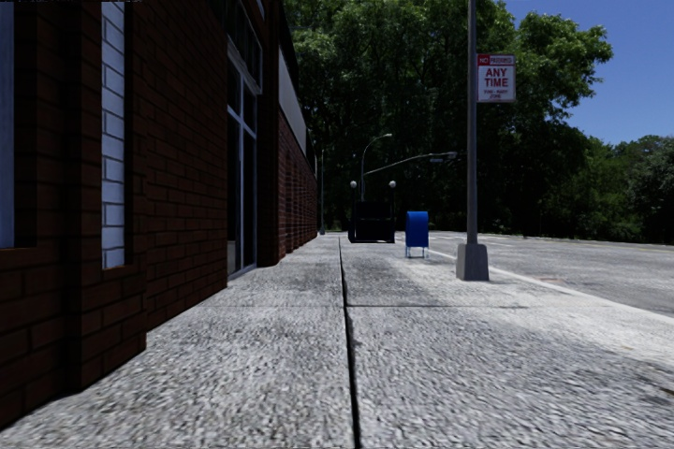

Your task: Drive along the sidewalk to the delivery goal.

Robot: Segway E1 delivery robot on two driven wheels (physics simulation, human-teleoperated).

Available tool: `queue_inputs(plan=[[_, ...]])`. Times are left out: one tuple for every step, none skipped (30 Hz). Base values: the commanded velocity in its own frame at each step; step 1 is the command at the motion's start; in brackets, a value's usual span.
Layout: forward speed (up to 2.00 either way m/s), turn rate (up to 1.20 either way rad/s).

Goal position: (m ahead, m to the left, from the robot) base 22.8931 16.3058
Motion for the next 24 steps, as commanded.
queue_inputs(plan=[[2.00, 0.00], [2.00, 0.00], [2.00, 0.00], [2.00, 0.00], [2.00, 0.00], [2.00, 0.00], [2.00, 0.00], [2.00, 0.00], [2.00, 0.00], [2.00, 0.00], [2.00, 0.00], [2.00, 0.00], [2.00, 0.00], [2.00, 0.00], [2.00, 0.00], [2.00, 0.00], [2.00, 0.00], [2.00, 0.00], [2.00, 0.00], [2.00, 0.00], [2.00, 0.00], [2.00, 0.00], [2.00, 0.00], [2.00, 0.00]])
